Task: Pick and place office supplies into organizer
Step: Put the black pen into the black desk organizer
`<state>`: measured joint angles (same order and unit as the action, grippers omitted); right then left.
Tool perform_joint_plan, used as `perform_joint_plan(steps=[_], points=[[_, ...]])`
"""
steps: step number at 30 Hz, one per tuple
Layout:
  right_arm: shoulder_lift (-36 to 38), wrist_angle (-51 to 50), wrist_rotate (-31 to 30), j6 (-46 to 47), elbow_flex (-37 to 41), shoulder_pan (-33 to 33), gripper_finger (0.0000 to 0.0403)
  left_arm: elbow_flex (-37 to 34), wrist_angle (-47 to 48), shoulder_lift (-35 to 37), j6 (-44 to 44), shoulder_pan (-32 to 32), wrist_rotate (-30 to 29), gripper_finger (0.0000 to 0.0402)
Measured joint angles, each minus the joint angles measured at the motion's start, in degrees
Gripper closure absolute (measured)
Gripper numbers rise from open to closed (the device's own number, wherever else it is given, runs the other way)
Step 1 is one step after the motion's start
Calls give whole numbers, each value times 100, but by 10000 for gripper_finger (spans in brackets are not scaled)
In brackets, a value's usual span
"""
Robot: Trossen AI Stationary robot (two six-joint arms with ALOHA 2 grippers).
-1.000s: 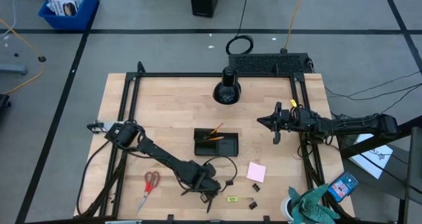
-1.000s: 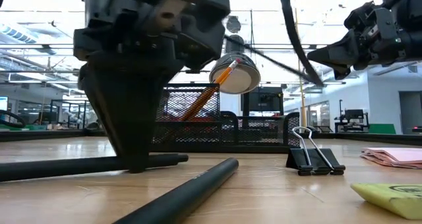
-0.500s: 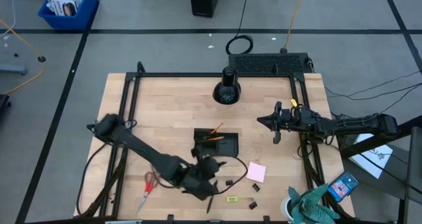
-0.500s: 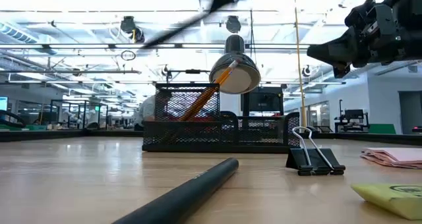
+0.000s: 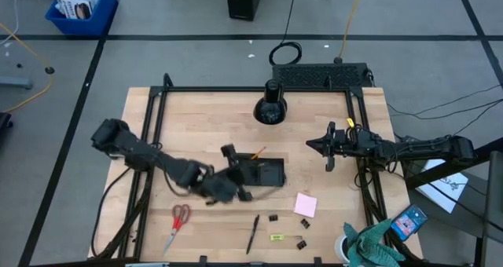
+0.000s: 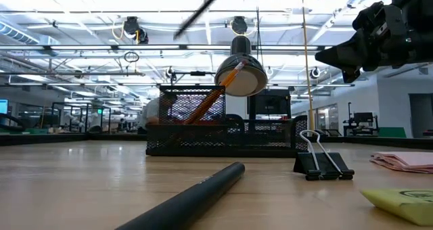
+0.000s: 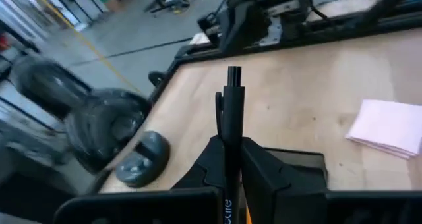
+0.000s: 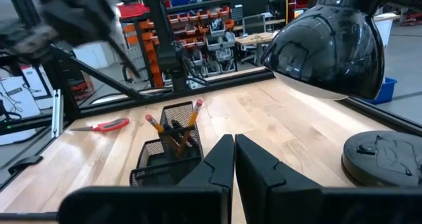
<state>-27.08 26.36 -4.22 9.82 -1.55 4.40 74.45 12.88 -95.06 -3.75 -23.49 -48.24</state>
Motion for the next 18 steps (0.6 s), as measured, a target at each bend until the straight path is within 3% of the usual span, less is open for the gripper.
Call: perform_joint_plan(steps=[5, 8, 12, 18], points=[[-1, -2, -1, -14, 1, 0, 394, -1984, -3226, 731, 978, 465, 1505, 384], [1, -2, -3, -64, 0, 0, 394, -2854, -4490, 1011, 1116, 848, 2161, 393], [1, 4, -9, -172, 0, 0, 394, -3407, -5101, 1092, 953, 1380, 2821, 392], [-1, 82, -30, -349, 0, 0, 394, -3479, -4932, 996, 769, 1885, 3689, 392]])
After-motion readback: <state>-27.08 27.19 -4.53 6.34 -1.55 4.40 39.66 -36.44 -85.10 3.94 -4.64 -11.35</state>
